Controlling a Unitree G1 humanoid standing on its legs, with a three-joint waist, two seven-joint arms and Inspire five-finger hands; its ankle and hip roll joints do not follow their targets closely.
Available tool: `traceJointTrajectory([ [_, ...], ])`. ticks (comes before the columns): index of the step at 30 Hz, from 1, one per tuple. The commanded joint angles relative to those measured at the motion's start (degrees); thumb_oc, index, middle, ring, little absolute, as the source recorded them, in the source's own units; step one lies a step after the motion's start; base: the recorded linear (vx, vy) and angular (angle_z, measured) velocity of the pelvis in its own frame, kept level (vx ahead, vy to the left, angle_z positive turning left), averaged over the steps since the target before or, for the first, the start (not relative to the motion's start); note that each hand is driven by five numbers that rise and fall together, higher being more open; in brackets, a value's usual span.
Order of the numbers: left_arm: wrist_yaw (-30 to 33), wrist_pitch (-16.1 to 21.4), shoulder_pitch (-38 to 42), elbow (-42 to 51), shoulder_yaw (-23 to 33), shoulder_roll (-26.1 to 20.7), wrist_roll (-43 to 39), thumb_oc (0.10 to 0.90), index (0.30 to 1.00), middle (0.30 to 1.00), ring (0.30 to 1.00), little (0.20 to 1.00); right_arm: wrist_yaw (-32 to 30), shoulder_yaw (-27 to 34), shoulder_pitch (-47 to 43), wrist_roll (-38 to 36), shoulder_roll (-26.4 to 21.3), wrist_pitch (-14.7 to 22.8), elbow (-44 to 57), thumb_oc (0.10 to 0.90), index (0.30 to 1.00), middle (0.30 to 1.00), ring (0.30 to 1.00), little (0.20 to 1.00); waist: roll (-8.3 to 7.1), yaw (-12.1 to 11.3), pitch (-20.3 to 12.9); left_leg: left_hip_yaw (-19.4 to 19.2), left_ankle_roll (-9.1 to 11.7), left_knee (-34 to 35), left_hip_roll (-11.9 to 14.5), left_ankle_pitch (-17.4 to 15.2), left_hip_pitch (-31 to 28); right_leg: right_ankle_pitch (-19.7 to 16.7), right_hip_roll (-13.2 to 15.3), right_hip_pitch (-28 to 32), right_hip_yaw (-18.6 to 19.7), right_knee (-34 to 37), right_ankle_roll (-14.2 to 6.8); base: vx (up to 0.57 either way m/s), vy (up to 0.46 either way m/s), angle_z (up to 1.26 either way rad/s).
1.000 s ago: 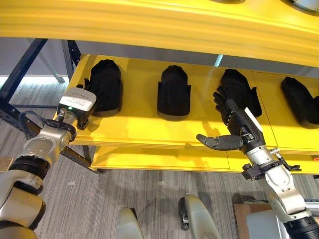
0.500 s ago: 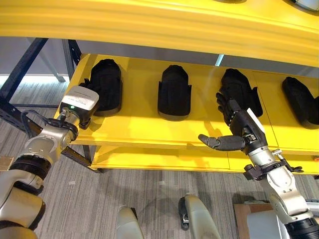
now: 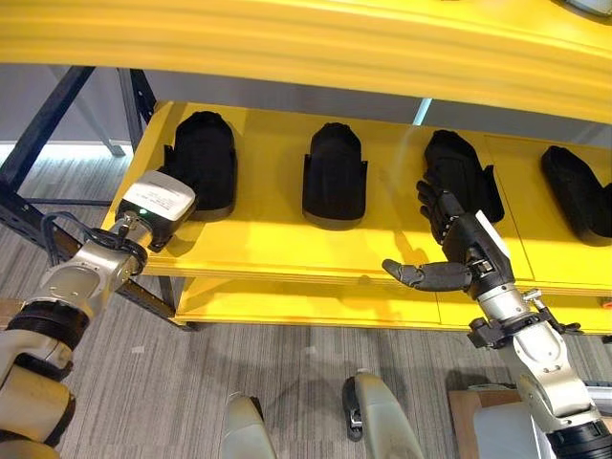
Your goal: Move parts from the plastic box to the shelf.
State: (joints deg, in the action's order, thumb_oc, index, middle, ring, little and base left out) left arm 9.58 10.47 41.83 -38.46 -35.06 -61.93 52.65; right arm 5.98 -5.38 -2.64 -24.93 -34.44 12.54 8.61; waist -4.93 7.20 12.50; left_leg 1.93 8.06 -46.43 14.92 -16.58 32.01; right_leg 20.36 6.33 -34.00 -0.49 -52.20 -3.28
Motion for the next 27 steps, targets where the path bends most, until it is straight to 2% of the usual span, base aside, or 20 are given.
traceJointTrajectory([
  [1, 1.35, -1.65, 1.4, 2.52, 0.04, -5.37, 1.21, 0.9, 1.0, 1.0, 1.0, 1.0, 0.04, 6.74, -1.95, -2.58, -0.22, 5.24, 5.92, 0.9, 1.0, 1.0, 1.0, 1.0, 1.54, -0.55, -4.28, 1.02, -2.93, 1.45, 0.32, 3.32, 2.04, -1.63, 4.52, 6.71, 0.7, 5.8, -2.35, 0.0, 0.0, 0.0],
  [13, 0.73, -1.37, 0.16, 3.6, 0.82, -7.11, 1.95, 0.9, 1.0, 1.0, 1.0, 1.0, 0.07, 6.92, -1.75, -2.31, 0.01, 5.18, 5.89, 0.9, 1.0, 1.0, 1.0, 1.0, 1.53, -0.85, -3.78, 0.82, -2.97, 0.82, 0.21, 2.67, 2.12, -1.38, 4.74, 6.97, 0.75, 5.7, -2.47, 0.0, 0.0, 0.0],
  [27, 1.19, -2.57, 0.22, -1.76, 1.22, -7.34, 2.41, 0.9, 1.0, 1.0, 1.0, 1.0, 0.32, 7.3, -1.12, -2.32, -0.06, 4.96, 6.25, 0.9, 1.0, 1.0, 1.0, 1.0, 1.72, -0.67, -3.76, 0.55, -3.08, 0.54, 0.02, 2.48, 2.0, -1.26, 4.92, 6.94, 1.08, 5.48, -2.68, 0.0, 0.0, 0.0],
])
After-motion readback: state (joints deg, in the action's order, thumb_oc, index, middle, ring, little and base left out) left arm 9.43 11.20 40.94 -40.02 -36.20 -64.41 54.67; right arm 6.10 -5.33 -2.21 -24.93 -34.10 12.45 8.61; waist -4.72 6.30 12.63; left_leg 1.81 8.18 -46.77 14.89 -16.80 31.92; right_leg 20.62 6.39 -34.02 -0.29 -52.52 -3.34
